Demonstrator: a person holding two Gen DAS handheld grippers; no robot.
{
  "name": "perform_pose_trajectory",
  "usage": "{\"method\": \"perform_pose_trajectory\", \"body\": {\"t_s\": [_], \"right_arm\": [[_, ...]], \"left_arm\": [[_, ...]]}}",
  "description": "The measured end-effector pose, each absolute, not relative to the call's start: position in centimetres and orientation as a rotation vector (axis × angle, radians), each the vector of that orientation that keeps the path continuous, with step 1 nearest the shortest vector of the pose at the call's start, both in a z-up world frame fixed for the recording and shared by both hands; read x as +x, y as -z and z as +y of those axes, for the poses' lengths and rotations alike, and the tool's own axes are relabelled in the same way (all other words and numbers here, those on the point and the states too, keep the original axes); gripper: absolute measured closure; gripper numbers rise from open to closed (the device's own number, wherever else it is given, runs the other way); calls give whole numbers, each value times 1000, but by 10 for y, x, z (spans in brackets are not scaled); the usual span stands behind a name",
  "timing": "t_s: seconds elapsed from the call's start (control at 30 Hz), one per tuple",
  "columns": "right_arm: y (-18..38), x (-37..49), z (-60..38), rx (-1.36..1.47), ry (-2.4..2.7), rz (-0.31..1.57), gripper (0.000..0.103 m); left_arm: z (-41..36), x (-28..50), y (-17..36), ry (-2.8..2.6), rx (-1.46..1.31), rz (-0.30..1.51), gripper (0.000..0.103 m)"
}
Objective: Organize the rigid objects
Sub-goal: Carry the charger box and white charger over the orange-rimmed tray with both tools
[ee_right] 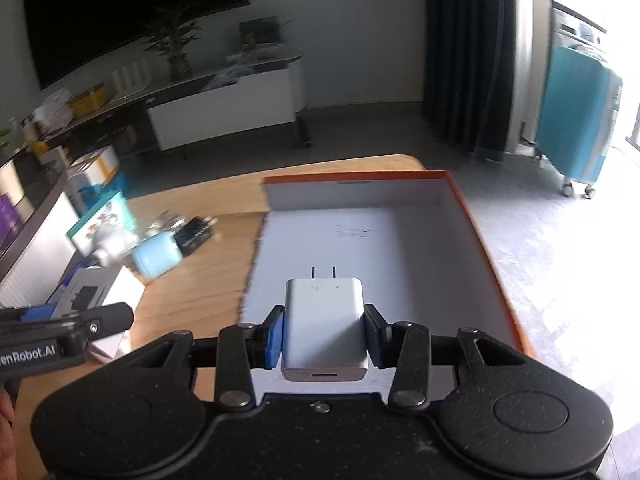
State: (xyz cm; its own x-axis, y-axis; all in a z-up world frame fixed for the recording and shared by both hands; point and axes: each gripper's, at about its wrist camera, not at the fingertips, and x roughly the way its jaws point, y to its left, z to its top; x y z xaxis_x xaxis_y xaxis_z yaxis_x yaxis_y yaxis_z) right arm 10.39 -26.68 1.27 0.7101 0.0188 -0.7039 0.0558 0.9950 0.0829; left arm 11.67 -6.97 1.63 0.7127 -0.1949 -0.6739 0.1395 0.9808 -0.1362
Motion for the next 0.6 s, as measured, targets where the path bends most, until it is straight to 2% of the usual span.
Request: {"method": "perform_pose_trajectory", "body": {"t_s": [0.6], "right_arm": [[-9,127,-311,122,56,745,53]], "left_arm": [[-139,153,-7,255,-64,770,25]]}}
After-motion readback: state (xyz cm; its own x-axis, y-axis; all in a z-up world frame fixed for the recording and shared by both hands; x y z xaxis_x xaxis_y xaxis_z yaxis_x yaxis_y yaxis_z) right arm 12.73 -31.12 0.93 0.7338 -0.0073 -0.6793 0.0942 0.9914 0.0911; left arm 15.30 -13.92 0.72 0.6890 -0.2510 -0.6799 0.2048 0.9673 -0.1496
